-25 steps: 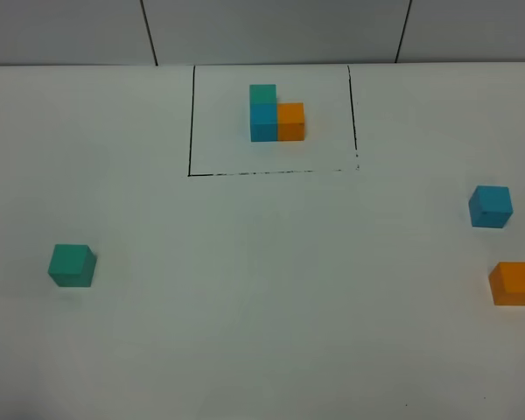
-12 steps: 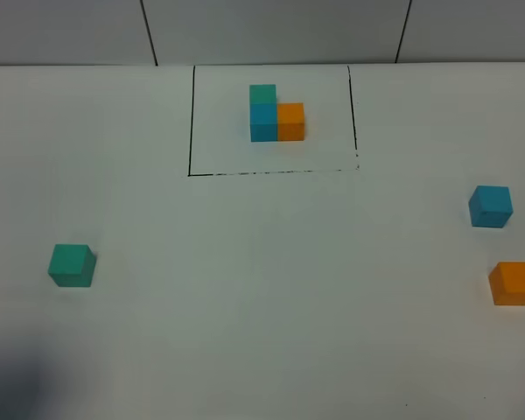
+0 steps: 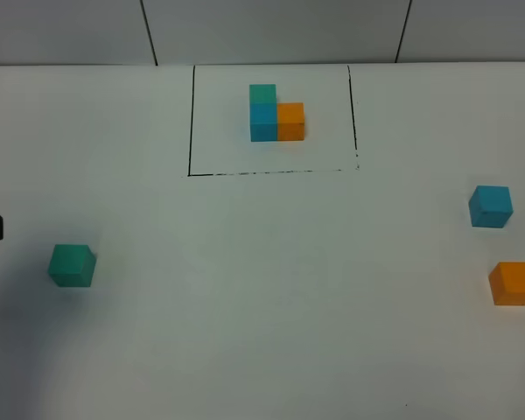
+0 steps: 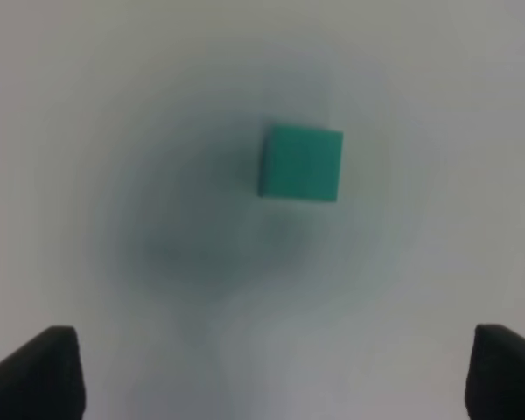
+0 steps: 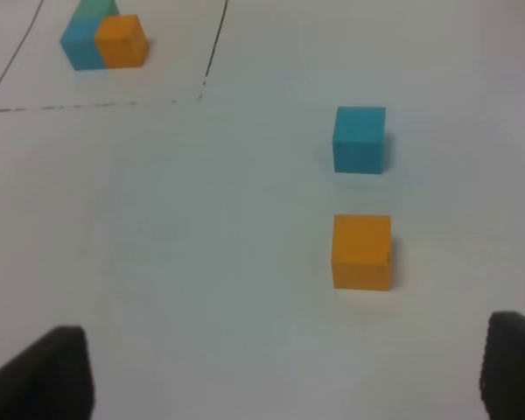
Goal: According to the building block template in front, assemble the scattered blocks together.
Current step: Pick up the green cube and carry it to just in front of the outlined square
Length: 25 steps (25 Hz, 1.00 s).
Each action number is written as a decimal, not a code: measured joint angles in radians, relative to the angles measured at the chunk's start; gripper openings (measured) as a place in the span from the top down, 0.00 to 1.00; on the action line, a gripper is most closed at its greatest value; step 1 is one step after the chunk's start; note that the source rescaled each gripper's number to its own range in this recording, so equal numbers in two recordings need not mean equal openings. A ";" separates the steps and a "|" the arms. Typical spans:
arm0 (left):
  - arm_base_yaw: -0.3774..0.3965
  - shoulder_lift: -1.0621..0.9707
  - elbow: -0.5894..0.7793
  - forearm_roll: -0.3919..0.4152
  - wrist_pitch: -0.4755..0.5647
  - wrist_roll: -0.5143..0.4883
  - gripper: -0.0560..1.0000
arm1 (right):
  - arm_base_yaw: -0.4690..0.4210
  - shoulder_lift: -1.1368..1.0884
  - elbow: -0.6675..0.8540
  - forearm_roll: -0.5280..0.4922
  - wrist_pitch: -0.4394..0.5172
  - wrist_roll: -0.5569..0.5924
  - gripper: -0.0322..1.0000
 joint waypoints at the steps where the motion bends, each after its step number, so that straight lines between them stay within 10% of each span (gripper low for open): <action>1: 0.000 0.036 -0.004 -0.005 -0.001 0.001 0.00 | 0.000 0.000 0.000 0.000 0.000 0.000 0.21; 25: -0.129 0.533 -0.013 0.092 -0.223 -0.079 0.00 | 0.000 0.000 0.000 0.001 0.000 0.000 0.21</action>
